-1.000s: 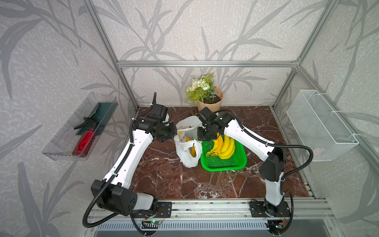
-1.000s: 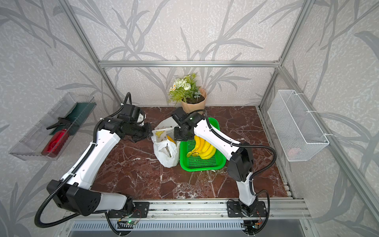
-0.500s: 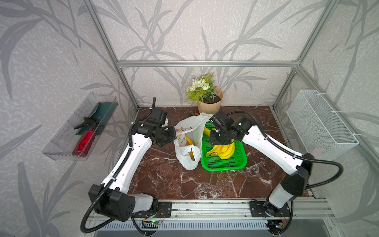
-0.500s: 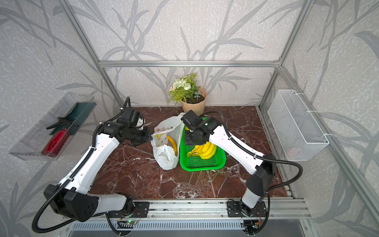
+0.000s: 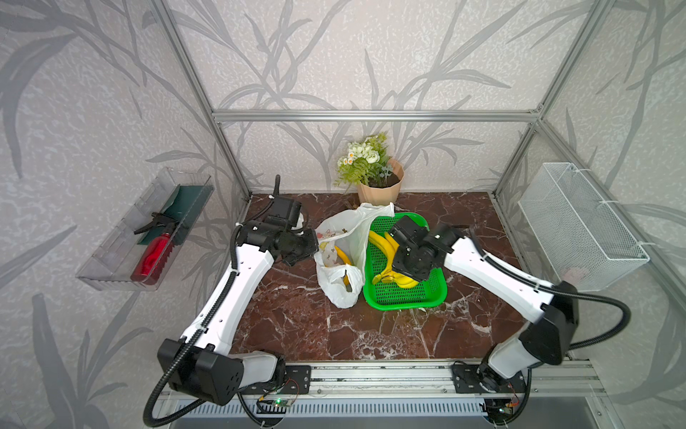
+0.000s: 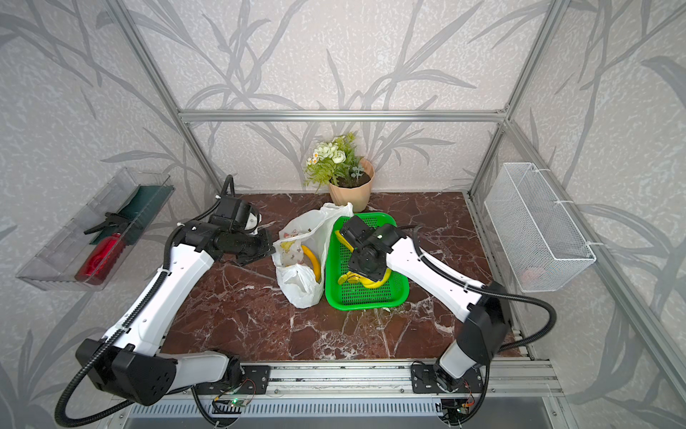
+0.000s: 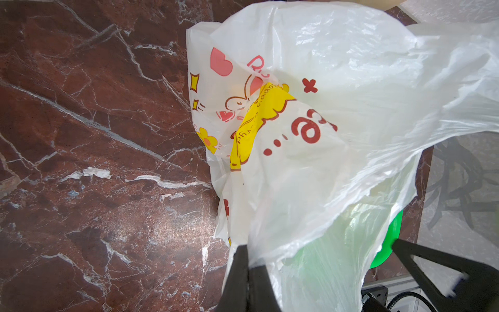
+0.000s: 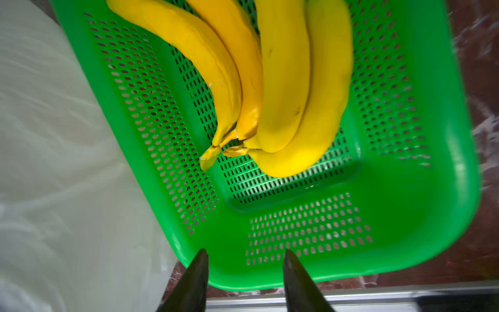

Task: Place the banana into a plastic bag & tie a knot
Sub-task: Adjust the plastic bag at the center of the board, then pick up the banana from the basket.

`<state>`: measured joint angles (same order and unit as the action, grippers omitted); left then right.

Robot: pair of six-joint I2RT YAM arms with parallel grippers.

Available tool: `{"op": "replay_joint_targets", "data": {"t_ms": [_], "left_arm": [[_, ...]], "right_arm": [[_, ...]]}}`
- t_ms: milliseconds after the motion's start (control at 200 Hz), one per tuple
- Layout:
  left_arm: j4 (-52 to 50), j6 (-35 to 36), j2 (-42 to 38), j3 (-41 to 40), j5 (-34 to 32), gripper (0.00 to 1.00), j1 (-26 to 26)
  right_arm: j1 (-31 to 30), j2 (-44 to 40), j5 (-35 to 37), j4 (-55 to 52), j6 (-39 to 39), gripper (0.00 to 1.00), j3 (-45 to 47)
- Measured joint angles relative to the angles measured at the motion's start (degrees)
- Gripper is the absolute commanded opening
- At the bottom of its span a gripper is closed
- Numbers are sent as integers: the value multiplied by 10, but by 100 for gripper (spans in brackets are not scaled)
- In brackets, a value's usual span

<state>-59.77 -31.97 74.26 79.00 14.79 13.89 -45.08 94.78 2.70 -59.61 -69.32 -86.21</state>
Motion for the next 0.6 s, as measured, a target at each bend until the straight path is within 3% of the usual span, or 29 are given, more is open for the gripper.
{"op": "replay_joint_targets", "data": {"t_ms": [355,605], "left_arm": [[7,-1,-14,-28,3,0,0],[12,0,-15,-28,4,0,0]], "right_arm": [[-28,126,-42,93,-200,44,23],[-30,158,-26,141,-266,45,13]]}}
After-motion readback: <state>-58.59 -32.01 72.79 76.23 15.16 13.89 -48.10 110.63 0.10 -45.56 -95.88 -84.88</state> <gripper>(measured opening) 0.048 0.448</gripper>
